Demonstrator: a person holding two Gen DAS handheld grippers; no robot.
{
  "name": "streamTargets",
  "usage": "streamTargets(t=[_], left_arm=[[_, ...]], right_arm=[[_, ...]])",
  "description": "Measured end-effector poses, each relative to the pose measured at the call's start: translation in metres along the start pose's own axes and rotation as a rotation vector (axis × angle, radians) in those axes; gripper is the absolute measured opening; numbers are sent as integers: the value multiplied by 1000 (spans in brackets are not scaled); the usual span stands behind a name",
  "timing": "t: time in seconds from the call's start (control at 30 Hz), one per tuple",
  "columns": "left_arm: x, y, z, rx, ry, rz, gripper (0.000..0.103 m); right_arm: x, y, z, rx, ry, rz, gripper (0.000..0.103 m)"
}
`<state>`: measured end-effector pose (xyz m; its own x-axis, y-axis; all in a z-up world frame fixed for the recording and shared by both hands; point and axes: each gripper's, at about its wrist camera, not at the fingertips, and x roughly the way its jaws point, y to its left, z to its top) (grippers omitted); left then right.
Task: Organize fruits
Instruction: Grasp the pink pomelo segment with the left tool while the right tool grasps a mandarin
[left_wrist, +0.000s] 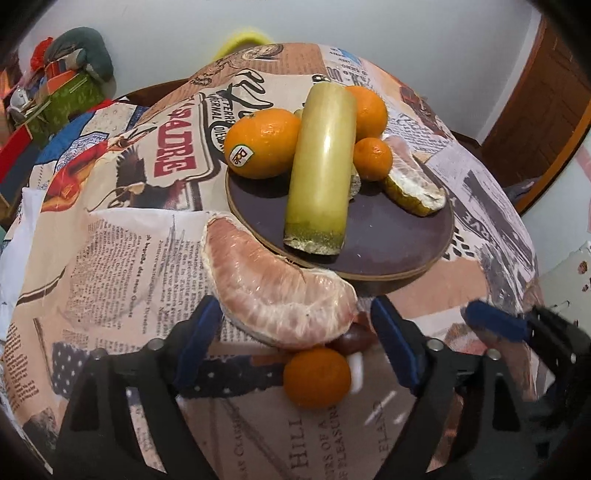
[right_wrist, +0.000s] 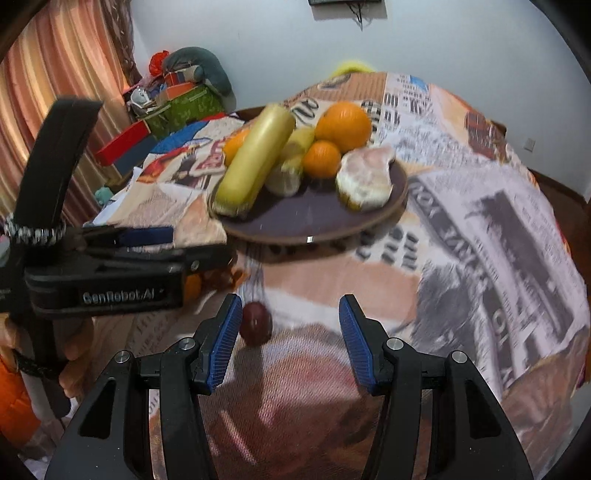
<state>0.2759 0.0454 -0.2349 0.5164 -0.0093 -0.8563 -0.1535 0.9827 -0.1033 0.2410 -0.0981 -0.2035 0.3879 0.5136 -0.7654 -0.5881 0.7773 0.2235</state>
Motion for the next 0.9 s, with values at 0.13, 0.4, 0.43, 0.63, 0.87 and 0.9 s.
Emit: streamTargets(t=[0.13,0.4,0.43,0.63,0.87,0.9], left_arm=[[7,2,1,-11,-3,21,84],[-12,20,-6,-17,-27,-21,74],[-16,25,-9,-22,-33,-19,74],[-39,59,-24,-57,-29,-34,74],[-63,67,-61,43,-26,-20,74],[-67,67,-66,52,-30,-21,74]], right_arm=[[-2,3,0,-9,-4,6,51],[1,8,-3,-12,13,46,36],[2,8,-3,-13,15,48,35],[0,15,-4,-19,14,59,26],[-9,20,1,-10,-8,57,27],[-10,23,3,-15,-10,59,27]])
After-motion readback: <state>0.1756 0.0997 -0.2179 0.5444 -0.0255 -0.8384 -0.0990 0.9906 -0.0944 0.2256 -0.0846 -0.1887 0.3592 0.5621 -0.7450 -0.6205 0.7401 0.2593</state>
